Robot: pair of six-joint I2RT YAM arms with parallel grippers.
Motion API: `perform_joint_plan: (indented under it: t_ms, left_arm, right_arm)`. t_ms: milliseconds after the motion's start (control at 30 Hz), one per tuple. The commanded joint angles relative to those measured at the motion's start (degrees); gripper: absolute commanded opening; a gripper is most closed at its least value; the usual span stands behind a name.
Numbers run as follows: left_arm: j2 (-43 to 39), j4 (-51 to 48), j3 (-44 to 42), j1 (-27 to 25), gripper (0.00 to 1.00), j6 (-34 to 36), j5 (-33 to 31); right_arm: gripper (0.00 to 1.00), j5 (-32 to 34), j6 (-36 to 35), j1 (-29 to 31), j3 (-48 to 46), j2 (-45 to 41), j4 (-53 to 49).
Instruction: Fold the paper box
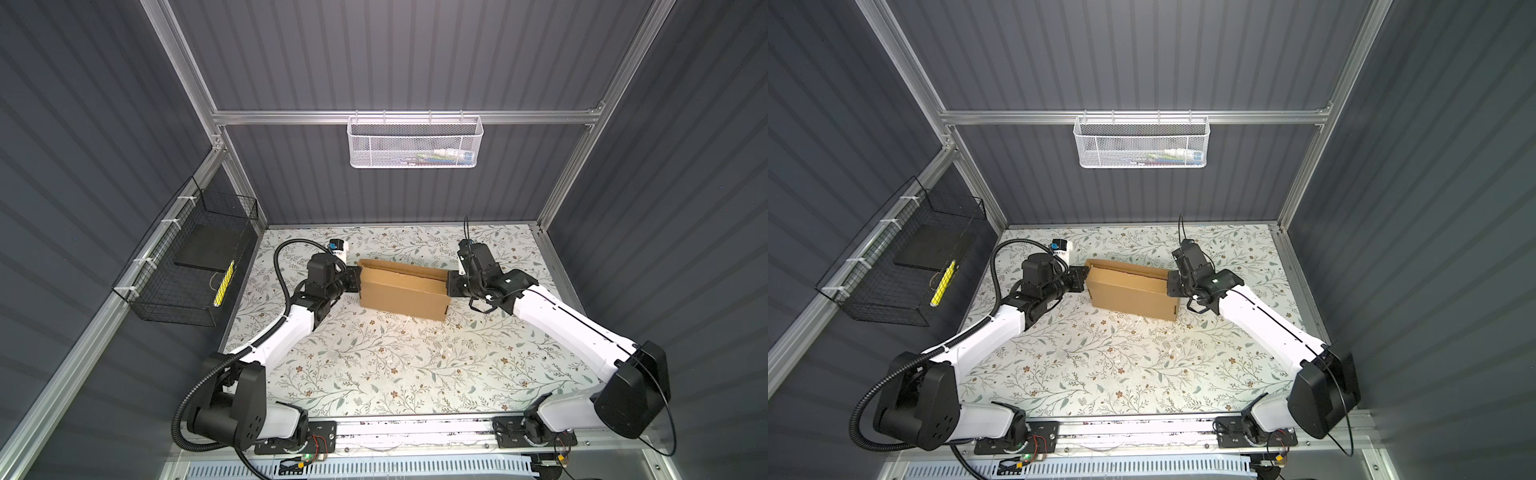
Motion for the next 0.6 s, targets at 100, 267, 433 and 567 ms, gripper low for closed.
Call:
perform_joint_plan:
  t_ms: [100, 267, 433, 567]
  left_arm:
    - [1.9, -3.6, -2.0, -0.4, 0.00, -1.0, 1.5]
    - [1.9, -3.6, -2.1, -0.4, 0.00, -1.2, 1.6]
    - [1.9, -3.5, -2.4, -0.4, 0.00, -1.2, 1.5]
    - [1.9, -3.3, -2.5, -0.4, 0.00, -1.3, 1.5]
  right_arm:
    - [0.12, 0.8, -0.9, -0.3, -0.5, -1.4, -1.4]
    - [0.11, 0.9, -0.9, -0.3, -0.7, -1.6, -1.5]
    - [0.10, 0.7, -1.1, -0.3, -0.7, -1.5, -1.7]
    - [0.10, 0.7, -1.3, -0.3, -0.8, -1.9, -1.9]
